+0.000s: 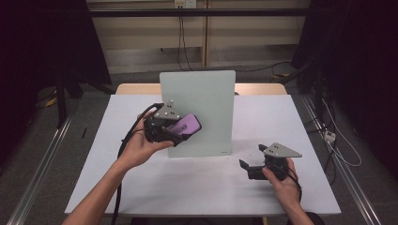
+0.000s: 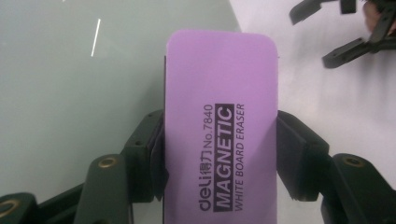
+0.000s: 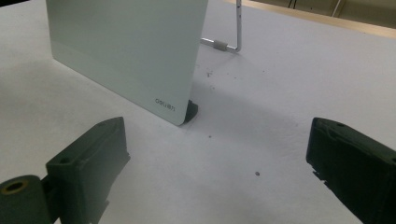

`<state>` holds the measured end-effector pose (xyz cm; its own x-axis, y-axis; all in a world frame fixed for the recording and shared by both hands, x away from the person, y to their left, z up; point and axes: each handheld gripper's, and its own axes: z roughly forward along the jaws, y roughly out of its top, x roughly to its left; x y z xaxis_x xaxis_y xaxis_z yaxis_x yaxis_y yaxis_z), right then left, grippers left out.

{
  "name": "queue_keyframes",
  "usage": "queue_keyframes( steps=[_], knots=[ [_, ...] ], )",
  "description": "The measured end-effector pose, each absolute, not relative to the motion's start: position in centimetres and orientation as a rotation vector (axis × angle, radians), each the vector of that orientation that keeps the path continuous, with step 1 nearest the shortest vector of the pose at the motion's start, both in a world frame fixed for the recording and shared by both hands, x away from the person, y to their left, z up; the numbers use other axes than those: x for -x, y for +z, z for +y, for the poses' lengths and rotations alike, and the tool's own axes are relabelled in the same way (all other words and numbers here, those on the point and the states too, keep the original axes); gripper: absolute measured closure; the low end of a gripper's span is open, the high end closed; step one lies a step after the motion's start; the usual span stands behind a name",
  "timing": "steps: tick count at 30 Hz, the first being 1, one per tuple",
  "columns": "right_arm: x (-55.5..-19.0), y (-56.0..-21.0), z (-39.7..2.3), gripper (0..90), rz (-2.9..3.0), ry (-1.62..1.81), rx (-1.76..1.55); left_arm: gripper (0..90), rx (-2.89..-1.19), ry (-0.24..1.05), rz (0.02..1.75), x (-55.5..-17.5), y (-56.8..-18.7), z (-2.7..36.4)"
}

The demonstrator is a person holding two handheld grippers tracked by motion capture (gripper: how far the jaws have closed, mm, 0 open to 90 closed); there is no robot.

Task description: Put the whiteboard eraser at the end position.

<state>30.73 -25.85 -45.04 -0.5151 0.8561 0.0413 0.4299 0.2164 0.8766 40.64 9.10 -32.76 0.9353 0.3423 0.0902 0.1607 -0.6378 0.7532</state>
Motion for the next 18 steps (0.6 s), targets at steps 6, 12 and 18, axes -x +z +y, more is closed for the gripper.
queue_keyframes(
  steps=[6,12,18],
  knots=[
    [-30.8,-45.2,-25.6,5.4,2.046,1.243,-1.205,40.8,-2.285,0.244,0.362,-40.3,-33.9,9.3],
    [-30.8,-45.2,-25.9,5.3,2.048,1.261,-1.193,40.9,-2.294,0.24,0.372,-39.9,-34.4,9.3],
    [-30.7,-45.2,-26.4,5.4,2.04,1.275,-1.193,40.8,-2.313,0.233,0.356,-39.3,-34.6,9.1]
  ],
)
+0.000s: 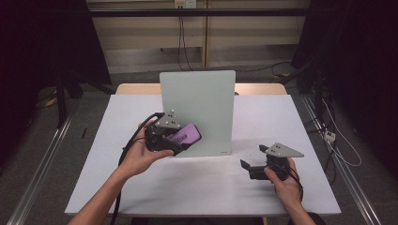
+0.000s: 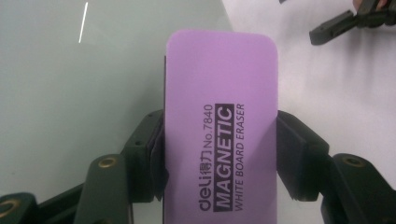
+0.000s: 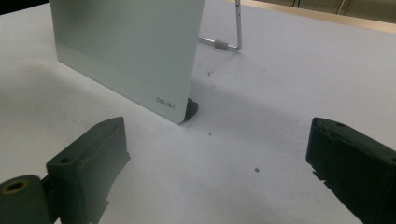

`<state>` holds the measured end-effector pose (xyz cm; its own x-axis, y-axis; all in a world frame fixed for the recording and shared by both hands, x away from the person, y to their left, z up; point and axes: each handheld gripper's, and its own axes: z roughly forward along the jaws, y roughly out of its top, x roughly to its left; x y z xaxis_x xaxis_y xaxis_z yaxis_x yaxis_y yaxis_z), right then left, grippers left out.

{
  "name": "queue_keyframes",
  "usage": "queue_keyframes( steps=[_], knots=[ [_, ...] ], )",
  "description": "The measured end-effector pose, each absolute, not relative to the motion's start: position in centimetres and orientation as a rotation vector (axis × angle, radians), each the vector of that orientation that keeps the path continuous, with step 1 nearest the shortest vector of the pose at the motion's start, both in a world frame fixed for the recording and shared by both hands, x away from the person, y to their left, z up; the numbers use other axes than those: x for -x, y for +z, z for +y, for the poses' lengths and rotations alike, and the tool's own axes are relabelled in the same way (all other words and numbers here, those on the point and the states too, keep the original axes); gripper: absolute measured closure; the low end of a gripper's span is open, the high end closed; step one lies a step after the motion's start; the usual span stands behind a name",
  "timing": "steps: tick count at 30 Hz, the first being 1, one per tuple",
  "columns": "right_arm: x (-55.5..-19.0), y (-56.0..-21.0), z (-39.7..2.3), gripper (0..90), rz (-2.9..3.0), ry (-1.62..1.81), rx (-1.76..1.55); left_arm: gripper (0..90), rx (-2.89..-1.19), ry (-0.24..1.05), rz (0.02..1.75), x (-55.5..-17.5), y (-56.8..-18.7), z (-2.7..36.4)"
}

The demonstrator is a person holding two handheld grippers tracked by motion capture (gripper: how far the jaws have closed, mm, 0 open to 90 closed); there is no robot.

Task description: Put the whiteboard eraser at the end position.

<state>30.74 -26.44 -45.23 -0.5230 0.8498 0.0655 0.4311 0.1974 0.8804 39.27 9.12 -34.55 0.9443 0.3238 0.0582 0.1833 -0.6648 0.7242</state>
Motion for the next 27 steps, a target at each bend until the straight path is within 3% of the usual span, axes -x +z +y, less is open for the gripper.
queue_keyframes(
  steps=[27],
  knots=[
    [-30.6,-45.2,-26.3,5.3,2.038,1.286,-1.204,40.8,-2.447,0.08,0.244,-37.3,-38.2,6.5]
  ],
)
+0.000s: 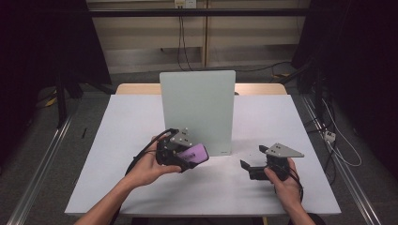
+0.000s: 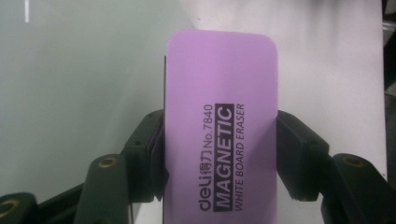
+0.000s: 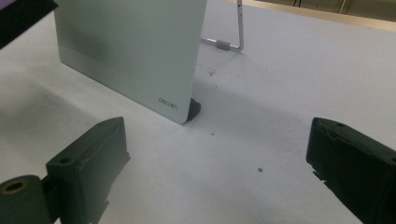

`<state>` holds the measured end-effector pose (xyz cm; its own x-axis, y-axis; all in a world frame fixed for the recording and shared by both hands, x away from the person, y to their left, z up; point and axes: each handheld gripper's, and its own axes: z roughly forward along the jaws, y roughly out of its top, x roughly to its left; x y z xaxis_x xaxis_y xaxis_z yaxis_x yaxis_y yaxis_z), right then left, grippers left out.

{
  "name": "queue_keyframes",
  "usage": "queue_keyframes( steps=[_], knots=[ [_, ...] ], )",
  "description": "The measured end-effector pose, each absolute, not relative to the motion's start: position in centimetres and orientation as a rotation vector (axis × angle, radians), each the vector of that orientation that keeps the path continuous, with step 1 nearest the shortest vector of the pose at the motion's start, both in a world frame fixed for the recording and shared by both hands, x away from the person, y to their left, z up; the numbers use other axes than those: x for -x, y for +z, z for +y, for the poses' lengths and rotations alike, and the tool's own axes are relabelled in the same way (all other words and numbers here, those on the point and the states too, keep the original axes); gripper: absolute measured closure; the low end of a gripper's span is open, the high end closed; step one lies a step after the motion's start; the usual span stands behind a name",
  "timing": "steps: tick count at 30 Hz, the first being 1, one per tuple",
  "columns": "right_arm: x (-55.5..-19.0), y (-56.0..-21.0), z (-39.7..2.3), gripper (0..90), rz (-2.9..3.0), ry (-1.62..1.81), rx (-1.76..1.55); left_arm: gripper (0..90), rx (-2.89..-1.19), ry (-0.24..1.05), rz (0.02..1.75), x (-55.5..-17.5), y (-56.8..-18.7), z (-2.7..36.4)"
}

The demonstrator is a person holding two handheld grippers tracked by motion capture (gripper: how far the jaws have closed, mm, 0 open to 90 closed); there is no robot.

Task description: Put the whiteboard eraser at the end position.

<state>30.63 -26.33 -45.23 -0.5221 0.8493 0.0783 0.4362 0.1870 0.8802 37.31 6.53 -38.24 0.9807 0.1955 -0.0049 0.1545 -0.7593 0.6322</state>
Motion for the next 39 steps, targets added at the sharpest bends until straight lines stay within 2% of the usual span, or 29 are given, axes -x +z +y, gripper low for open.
queue_keyframes(
  steps=[10,11,14,17,18,19,20,27,33,34,35,37,39],
  knots=[
    [-30.4,-45.1,-26.2,5.3,2.041,1.273,-1.192,40.8,-2.516,-0.016,0.201,-37.0,-39.3,5.6],
    [-30.4,-45.1,-26.1,5.3,2.043,1.274,-1.191,40.8,-2.472,-0.066,0.202,-37.1,-39.6,5.5],
    [-30.4,-45.1,-26.1,5.3,2.045,1.277,-1.19,40.8,-2.49,-0.087,0.196,-37.1,-39.7,5.3],
    [-30.4,-45.1,-26.2,5.3,2.043,1.276,-1.193,40.8,-2.512,-0.083,0.183,-36.8,-40.3,4.7],
    [-30.4,-45.1,-26.2,5.3,2.043,1.275,-1.192,40.8,-2.559,-0.042,0.18,-36.7,-40.3,4.5],
    [-30.4,-45.1,-26.1,5.3,2.044,1.275,-1.192,40.8,-2.483,-0.104,0.174,-36.7,-41.2,4.2],
    [-30.4,-45.1,-26.1,5.3,2.045,1.275,-1.19,40.8,-2.543,-0.084,0.168,-36.7,-41.1,4.1],
    [-30.4,-45.1,-26.1,5.3,2.047,1.271,-1.19,40.8,-2.599,-0.039,0.174,-36.2,-41.5,3.2],
    [-30.4,-45.1,-26.0,5.3,2.05,1.271,-1.183,40.7,-2.578,-0.099,0.165,-36.0,-42.6,2.7],
    [-30.4,-45.1,-26.0,5.3,2.05,1.271,-1.183,40.7,-2.609,-0.033,0.172,-35.9,-42.5,2.6],
    [-30.4,-45.1,-26.0,5.3,2.05,1.27,-1.183,40.7,-2.608,-0.022,0.176,-35.9,-42.6,2.5],
    [-30.4,-45.1,-26.0,5.3,2.049,1.269,-1.184,40.7,-2.568,-0.073,0.182,-35.9,-43.1,2.4],
    [-30.4,-45.1,-26.0,5.3,2.049,1.271,-1.184,40.6,-2.582,-0.056,0.17,-35.9,-43.3,2.3]
  ],
)
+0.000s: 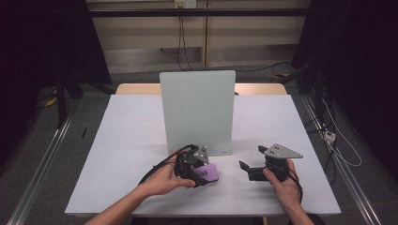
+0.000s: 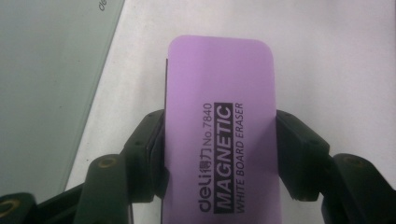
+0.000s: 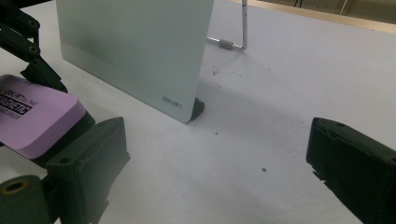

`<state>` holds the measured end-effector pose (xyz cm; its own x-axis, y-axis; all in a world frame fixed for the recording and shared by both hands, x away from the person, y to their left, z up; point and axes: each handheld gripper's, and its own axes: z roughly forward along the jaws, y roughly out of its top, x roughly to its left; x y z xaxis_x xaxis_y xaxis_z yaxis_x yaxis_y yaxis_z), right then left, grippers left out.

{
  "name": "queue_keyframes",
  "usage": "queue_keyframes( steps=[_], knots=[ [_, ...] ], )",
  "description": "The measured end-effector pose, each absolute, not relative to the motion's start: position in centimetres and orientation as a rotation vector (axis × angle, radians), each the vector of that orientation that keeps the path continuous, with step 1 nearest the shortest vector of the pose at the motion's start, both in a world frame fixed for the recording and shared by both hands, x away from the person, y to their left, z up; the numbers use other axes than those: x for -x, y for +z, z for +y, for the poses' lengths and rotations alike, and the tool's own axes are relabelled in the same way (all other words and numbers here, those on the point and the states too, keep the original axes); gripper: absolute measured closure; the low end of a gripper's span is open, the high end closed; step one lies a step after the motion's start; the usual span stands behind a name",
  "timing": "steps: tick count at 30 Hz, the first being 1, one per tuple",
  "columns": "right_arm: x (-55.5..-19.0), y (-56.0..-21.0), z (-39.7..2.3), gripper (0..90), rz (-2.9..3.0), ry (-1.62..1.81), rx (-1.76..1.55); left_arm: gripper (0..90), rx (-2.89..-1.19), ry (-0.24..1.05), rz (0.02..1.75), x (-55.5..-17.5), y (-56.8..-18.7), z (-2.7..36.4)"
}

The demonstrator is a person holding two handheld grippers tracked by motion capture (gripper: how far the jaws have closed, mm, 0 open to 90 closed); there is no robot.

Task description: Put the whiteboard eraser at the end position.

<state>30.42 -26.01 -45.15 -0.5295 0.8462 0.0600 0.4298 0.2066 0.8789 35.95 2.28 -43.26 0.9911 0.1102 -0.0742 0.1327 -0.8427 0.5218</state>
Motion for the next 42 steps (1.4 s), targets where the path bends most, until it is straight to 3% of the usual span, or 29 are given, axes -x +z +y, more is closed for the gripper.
queue_keyframes(
  steps=[15,22,24,26,42],
  knots=[
    [-30.4,-45.1,-26.0,5.4,2.051,1.27,-1.182,38.6,-2.581,-0.041,0.169,-36.1,-44.1,2.3],
    [-30.4,-45.1,-25.9,5.4,2.054,1.271,-1.178,19.9,-2.533,-0.033,0.213,-35.9,-44.1,2.4],
    [-30.4,-45.1,-25.9,5.4,2.054,1.271,-1.178,15.2,-2.557,0.033,0.237,-35.8,-43.6,2.6],
    [-30.4,-45.1,-25.9,5.3,2.052,1.271,-1.18,10.9,-2.498,-0.018,0.24,-36.1,-43.6,2.8],
    [-30.5,-45.2,-25.9,5.3,2.048,1.272,-1.188,6.4,-2.342,0.05,0.385,-36.7,-41.6,5.7]
  ],
)
